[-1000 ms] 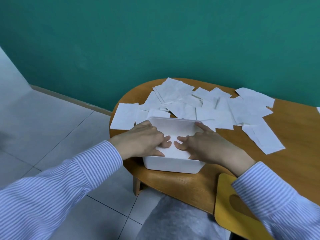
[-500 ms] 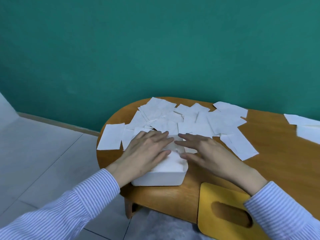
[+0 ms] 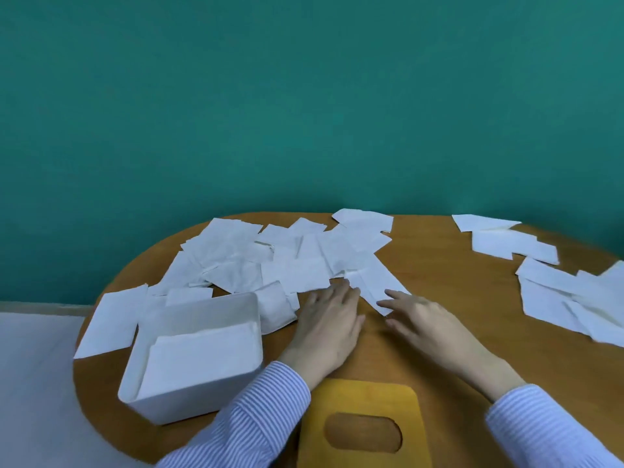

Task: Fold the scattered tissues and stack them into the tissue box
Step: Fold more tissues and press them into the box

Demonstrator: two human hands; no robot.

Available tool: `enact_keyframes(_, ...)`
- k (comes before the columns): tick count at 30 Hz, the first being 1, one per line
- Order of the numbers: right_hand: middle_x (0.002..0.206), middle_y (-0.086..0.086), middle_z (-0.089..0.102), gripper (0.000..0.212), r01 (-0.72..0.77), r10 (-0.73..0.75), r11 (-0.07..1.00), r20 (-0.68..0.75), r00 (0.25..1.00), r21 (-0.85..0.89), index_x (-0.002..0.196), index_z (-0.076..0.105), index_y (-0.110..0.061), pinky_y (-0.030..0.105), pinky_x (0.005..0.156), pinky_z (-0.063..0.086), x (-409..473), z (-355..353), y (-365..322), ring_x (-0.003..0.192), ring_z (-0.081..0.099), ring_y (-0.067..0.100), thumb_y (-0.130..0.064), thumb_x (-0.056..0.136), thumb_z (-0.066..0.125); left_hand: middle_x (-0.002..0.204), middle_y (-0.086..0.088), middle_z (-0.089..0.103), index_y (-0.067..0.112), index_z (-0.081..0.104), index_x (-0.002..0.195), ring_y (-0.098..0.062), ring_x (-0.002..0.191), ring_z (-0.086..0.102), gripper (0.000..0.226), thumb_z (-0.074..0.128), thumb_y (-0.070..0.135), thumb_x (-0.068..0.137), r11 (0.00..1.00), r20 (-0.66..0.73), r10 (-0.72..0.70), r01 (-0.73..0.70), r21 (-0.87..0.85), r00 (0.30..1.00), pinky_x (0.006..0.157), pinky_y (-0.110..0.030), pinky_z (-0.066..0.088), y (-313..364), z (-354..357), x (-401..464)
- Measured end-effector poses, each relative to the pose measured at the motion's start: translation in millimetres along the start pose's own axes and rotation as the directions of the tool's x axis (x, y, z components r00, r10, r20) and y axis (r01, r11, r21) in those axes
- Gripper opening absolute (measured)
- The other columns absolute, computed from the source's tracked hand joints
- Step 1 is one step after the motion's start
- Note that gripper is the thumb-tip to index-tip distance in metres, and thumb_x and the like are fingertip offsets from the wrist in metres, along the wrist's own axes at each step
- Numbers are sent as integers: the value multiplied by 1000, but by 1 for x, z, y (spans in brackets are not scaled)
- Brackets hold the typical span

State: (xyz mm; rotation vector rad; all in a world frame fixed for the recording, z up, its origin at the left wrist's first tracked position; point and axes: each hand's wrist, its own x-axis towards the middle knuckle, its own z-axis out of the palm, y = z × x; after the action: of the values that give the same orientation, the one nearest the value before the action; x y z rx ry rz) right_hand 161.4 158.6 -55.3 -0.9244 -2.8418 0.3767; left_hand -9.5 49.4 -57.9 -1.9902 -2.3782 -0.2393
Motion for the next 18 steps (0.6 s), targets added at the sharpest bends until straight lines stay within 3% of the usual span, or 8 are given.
enact_keyframes(8, 161, -3, 26, 51, 32, -30, 997, 26, 999, -69, 151, 31, -20, 35, 115, 31, 20, 43, 34, 149, 21, 17, -36, 103, 43, 169, 5, 0, 22, 13, 160, -14, 154, 5, 59, 26, 46, 108, 997, 186, 73, -72, -14, 980, 119, -40, 19, 4, 50, 39)
enact_keyframes(13, 142, -8, 49, 30, 37, -38, 998, -26, 999, -55, 126, 54, -23, 24, 112, 24, 0, 40, 43, 135, 41, 11, -37, 105, 38, 165, 7, 22, 25, 32, 154, -14, 147, 20, 53, 25, 49, 107, 988, 178, 149, -141, -59, 973, 115, -38, 25, 15, 45, 22)
enact_keyframes(16, 143, -19, 50, 32, 25, -24, 999, -42, 999, 36, 123, 62, -29, 15, 115, 16, -35, 29, 63, 134, 41, -3, -43, 103, 41, 150, 17, 45, 31, 47, 144, -5, 131, 34, 48, 25, 51, 107, 958, 111, 260, -242, -156, 959, 107, -32, 30, 28, 35, 2)
enact_keyframes(18, 140, -26, 49, 31, 20, -16, 994, -43, 999, 103, 118, 65, -32, 16, 118, 19, -61, 25, 78, 133, 36, -13, -47, 101, 44, 151, 19, 43, 33, 48, 144, -3, 133, 34, 47, 25, 51, 107, 942, 69, 303, -288, -171, 951, 106, -31, 31, 29, 34, -2)
